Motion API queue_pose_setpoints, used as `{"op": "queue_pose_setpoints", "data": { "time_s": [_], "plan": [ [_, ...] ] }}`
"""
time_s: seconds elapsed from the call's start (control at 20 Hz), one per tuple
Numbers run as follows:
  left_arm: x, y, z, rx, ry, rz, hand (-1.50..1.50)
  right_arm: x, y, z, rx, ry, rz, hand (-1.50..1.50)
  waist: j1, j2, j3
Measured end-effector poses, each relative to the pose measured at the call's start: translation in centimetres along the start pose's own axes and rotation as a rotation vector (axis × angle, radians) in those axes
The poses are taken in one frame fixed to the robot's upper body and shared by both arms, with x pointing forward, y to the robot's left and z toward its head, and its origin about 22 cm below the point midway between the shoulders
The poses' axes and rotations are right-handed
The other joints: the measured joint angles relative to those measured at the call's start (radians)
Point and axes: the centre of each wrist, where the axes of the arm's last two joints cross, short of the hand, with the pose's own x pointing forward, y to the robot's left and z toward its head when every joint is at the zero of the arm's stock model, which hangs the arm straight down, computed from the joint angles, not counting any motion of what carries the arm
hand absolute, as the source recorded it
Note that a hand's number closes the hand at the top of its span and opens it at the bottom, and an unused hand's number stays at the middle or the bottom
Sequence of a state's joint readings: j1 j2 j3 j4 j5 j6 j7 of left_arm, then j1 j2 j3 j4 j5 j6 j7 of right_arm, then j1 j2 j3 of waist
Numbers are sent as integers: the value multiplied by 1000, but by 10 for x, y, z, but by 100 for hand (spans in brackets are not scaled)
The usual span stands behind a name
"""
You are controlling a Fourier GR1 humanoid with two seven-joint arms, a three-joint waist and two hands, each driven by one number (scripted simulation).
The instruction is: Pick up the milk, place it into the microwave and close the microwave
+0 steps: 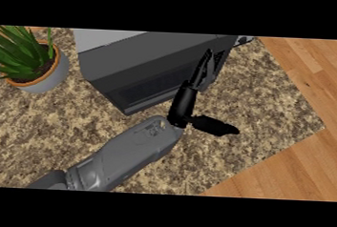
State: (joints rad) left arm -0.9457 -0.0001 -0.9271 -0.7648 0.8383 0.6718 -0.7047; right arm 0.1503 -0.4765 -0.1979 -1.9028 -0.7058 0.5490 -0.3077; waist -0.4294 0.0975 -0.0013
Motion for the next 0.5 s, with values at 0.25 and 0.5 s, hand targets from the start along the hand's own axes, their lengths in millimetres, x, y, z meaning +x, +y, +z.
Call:
{"op": "queue_pose_setpoints", "data": {
  "time_s": [0.25, 0.5],
  "plan": [
    [-2, 5, 2, 15, 10, 17, 150, 3, -1, -3, 5, -3, -5, -150, 5, -3, 0],
    [-10, 18, 0, -19, -18, -97, -150, 6, -3, -4, 6, 1, -5, -150, 21, -16, 7]
  ]
}}
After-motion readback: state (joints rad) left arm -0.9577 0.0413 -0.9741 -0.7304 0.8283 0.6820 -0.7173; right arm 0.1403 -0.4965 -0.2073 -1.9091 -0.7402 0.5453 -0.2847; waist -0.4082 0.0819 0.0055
